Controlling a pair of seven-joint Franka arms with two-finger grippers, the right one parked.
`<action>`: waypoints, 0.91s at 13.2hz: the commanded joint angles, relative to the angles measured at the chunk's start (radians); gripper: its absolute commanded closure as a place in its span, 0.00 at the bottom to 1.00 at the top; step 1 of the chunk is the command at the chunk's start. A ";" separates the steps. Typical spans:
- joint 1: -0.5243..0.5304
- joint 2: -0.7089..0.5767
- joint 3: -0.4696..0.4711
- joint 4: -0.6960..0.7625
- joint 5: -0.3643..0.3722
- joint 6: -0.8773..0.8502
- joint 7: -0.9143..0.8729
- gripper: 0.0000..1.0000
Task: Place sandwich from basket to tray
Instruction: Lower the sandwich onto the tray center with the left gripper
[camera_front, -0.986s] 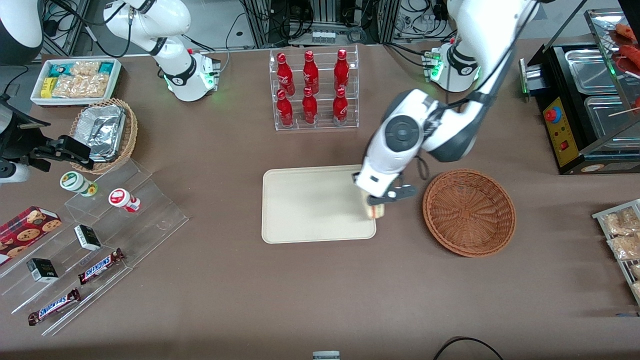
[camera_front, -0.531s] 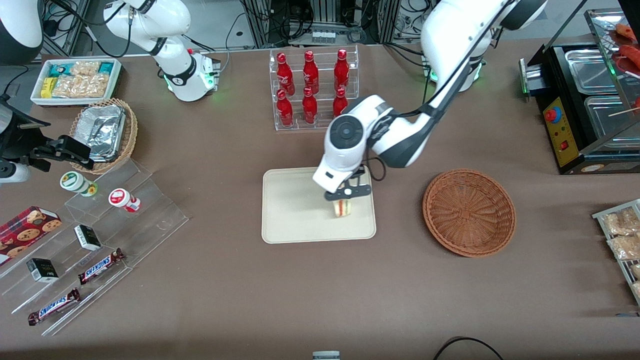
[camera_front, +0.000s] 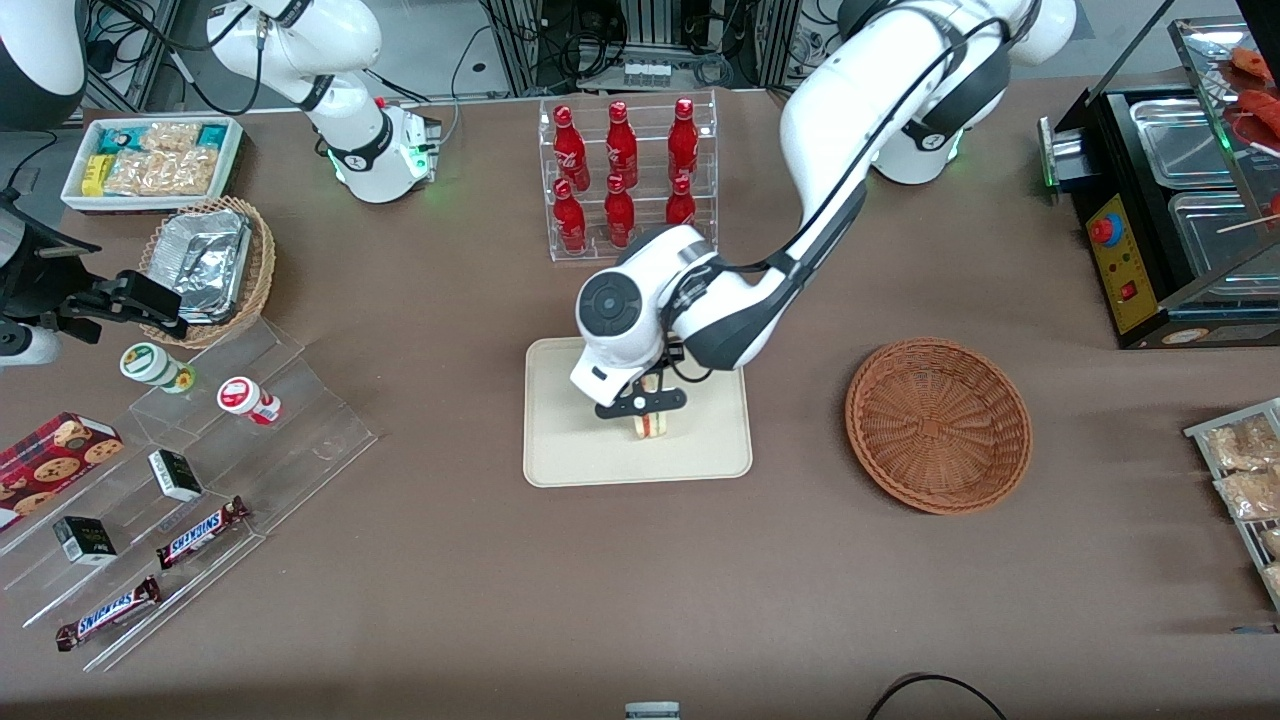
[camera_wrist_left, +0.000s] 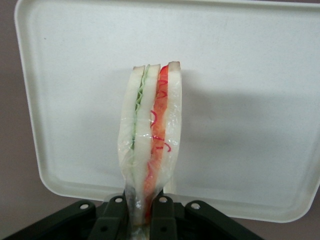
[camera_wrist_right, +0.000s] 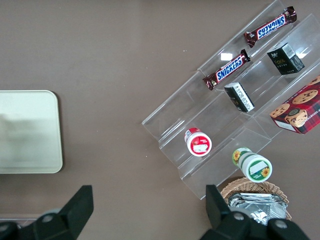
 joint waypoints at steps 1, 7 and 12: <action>-0.038 0.051 0.019 0.085 0.019 -0.027 -0.023 1.00; -0.052 0.066 0.031 0.083 0.019 0.025 -0.108 1.00; -0.051 0.066 0.033 0.065 0.031 0.059 -0.128 0.87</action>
